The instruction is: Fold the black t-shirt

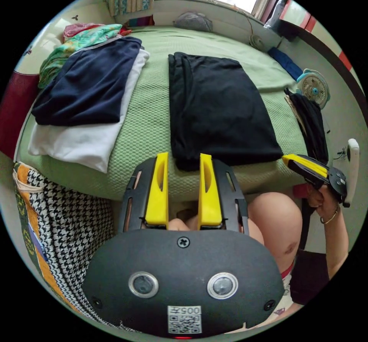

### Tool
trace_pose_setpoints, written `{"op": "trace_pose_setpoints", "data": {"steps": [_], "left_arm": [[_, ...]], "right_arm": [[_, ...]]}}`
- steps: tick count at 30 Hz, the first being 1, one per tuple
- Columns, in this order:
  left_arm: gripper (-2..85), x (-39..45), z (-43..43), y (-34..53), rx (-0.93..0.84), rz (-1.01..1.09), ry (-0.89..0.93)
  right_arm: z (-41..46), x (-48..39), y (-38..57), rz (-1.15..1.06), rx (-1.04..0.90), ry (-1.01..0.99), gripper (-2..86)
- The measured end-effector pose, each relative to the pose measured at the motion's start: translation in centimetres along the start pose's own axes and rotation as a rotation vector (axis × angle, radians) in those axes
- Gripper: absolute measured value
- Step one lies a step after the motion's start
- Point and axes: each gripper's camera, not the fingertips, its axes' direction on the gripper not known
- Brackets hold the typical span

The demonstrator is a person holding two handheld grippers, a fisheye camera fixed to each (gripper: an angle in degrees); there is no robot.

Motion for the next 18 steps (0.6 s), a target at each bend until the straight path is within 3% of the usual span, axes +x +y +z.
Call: {"op": "trace_pose_setpoints", "data": {"steps": [6,11,18], "left_arm": [[12.6,-1.2,0.7,0.1,-0.041,-0.041,0.062],[11.4,-2.2,-1.2,1.0,-0.043,-0.066,0.103],[8.6,-2.3,-3.8,1.6,-0.063,-0.045,0.084]], "right_arm": [[-3.7,1.4,-0.8,-0.07,0.152,-0.048,-1.0],[-5.6,4.4,-3.4,0.08,0.333,0.039,-0.7],[-2.5,6.4,-12.1,0.13,0.314,0.108,4.2]]}}
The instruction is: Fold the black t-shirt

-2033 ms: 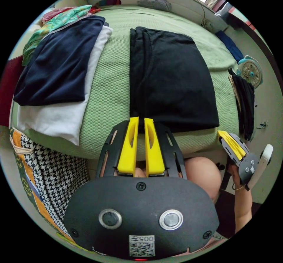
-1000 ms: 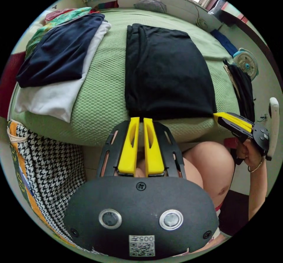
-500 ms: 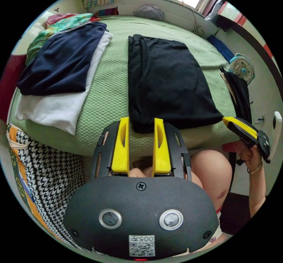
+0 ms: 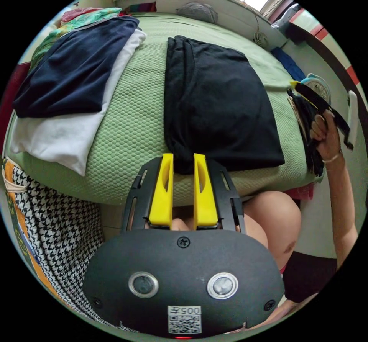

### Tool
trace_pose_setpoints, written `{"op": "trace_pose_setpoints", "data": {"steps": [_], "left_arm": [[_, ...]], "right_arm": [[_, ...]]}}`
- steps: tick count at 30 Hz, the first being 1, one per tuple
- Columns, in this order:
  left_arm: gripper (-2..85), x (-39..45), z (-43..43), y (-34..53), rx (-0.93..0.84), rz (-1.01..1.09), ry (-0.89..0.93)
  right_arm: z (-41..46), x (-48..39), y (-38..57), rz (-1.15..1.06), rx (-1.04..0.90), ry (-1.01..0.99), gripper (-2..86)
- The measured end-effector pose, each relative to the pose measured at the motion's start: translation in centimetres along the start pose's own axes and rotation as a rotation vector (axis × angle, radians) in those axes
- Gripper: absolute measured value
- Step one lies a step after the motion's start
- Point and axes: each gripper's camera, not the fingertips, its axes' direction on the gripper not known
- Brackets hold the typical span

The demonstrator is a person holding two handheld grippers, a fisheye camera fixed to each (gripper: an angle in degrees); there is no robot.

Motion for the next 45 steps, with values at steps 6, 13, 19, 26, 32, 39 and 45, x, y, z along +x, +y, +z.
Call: {"op": "trace_pose_setpoints", "data": {"steps": [6,13,19,26,32,39,45], "left_arm": [[6.3,0.2,-2.9,0.8,-0.021,0.051,-0.012],[7.1,-0.7,-5.6,1.4,-0.066,0.004,0.05],[6.8,-1.5,-8.6,2.5,-0.079,0.032,0.102],[4.9,-2.4,-13.7,5.6,-0.033,-0.038,0.205],[4.3,-1.5,-20.8,8.5,0.068,0.006,0.199],[4.2,-0.9,-28.1,12.7,0.14,0.037,0.166],[4.3,-0.5,-34.8,16.1,0.228,0.076,0.102]], "right_arm": [[5.7,0.8,-5.7,0.13,-0.098,-0.106,8.1],[9.6,0.8,-10.0,0.149,-0.136,-0.084,10.2],[11.4,-0.6,-10.9,0.163,-0.202,-0.117,7.7],[6.4,-4.3,-11.7,0.065,-0.112,-0.084,-0.1],[-1.3,-9.8,-12.4,-0.032,0.01,-0.009,-0.5],[-8.2,-15.6,-11.5,-0.091,0.092,-0.013,-0.5],[-13.2,-20.3,-12.3,-0.114,0.17,-0.042,-0.6]]}}
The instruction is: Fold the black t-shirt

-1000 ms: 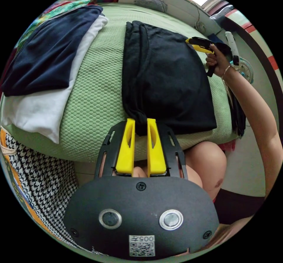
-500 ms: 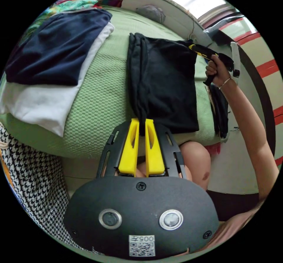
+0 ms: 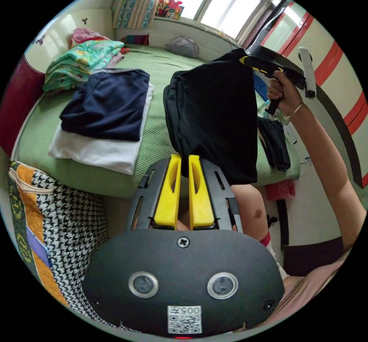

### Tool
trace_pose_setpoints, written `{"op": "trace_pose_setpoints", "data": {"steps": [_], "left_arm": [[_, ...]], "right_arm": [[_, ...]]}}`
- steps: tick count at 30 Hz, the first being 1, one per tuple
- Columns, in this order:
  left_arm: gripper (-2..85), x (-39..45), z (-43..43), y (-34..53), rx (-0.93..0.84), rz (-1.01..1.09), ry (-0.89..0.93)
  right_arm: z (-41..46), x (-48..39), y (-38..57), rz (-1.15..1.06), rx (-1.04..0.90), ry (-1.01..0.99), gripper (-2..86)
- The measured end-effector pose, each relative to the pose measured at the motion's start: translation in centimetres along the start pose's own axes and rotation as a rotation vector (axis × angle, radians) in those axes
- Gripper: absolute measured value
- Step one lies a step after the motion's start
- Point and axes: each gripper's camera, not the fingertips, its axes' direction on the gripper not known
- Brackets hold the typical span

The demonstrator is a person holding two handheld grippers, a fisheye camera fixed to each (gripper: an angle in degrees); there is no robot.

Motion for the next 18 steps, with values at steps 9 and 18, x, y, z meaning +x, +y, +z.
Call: {"op": "trace_pose_setpoints", "data": {"steps": [9,18], "left_arm": [[4.4,-2.4,-9.0,-1.7,0.111,0.005,-0.187],[4.9,-8.9,-7.8,-6.2,0.057,-0.173,-0.383]], "right_arm": [[-1.7,-9.4,-6.5,-0.089,0.116,-0.063,-0.6],[7.7,-17.9,-11.5,-0.063,0.034,-0.097,1.7]]}}
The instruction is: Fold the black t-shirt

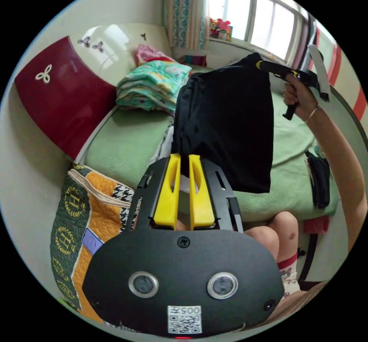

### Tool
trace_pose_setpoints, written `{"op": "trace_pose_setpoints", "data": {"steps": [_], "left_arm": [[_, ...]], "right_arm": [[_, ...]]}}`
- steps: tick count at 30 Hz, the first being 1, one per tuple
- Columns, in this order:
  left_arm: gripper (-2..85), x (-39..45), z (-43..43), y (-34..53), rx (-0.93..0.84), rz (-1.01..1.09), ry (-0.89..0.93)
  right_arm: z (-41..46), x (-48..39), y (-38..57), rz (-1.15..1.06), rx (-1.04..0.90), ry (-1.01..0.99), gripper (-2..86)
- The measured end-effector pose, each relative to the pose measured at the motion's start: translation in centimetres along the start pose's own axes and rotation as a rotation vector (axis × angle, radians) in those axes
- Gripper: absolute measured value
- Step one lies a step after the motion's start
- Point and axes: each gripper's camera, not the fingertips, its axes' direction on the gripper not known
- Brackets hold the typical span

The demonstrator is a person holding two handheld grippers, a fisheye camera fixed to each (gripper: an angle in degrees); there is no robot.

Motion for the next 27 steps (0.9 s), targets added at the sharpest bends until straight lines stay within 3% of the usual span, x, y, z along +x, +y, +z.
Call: {"op": "trace_pose_setpoints", "data": {"steps": [4,9,11,16,20,23,27], "left_arm": [[5.1,-0.9,7.0,-0.9,-0.145,-0.037,-0.005],[4.4,-2.1,7.9,0.6,-0.094,-0.128,0.013],[1.5,-2.7,7.3,1.1,-0.062,-0.19,-0.085],[-0.1,-0.1,7.7,1.0,-0.033,-0.147,-0.105],[-0.4,5.6,11.4,-0.1,-0.029,-0.047,-0.109],[-0.4,7.7,16.0,-1.6,-0.049,-0.132,-0.097],[-0.4,9.3,22.3,-2.9,-0.173,-0.183,-0.189]], "right_arm": [[5.1,-1.1,0.9,0.011,-0.141,0.059,3.9],[5.5,-3.6,6.8,-0.186,-0.207,-0.152,4.2],[5.6,-4.6,8.9,-0.244,-0.265,-0.172,4.3],[5.9,-7.0,12.9,-0.257,-0.365,-0.272,4.9],[6.2,-9.0,15.6,-0.113,-0.46,-0.242,4.4],[6.9,-10.3,17.5,-0.051,-0.49,-0.122,3.8],[8.5,-11.9,20.6,-0.272,-0.515,-0.054,3.4]]}}
